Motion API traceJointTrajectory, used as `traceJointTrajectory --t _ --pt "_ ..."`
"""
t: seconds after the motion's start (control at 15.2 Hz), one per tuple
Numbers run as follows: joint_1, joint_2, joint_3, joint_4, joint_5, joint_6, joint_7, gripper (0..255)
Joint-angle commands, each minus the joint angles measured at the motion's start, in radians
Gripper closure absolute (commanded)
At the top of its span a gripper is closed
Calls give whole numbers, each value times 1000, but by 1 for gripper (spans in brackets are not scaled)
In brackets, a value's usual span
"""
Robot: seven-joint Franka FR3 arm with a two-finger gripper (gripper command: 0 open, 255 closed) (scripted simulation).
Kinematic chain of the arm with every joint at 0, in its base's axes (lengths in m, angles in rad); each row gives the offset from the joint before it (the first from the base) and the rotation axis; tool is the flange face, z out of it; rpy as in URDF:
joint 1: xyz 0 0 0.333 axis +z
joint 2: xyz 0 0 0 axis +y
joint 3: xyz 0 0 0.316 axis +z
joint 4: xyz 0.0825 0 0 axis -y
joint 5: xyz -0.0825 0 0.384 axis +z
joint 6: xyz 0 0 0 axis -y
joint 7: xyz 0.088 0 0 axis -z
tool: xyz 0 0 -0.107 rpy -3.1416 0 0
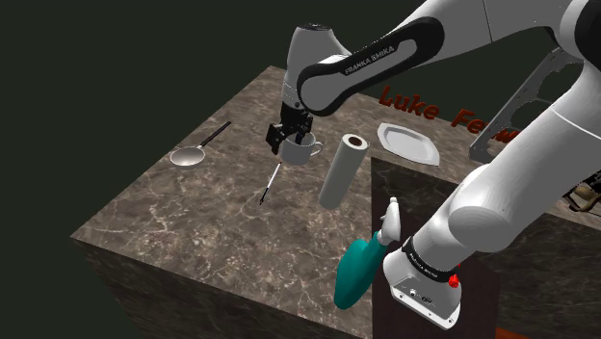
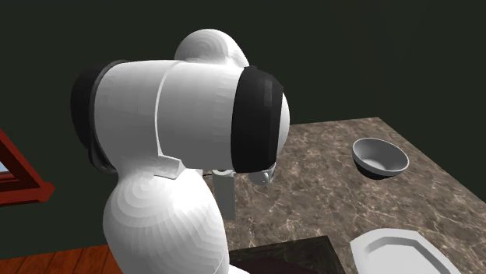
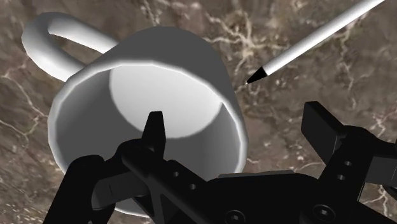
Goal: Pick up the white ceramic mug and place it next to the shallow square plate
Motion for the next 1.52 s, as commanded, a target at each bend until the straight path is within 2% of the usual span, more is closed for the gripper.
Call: traceJointTrajectory --t 0.0,0.2,0.26,0.86,1.45 --pt "0 1 0 -1 0 2 0 0" --pt "0 1 0 0 0 1 0 0" --pt "0 1 0 0 0 1 0 255" --pt "0 1 0 -1 0 2 0 255" --pt "3 -76 -3 51 26 -125 -24 255"
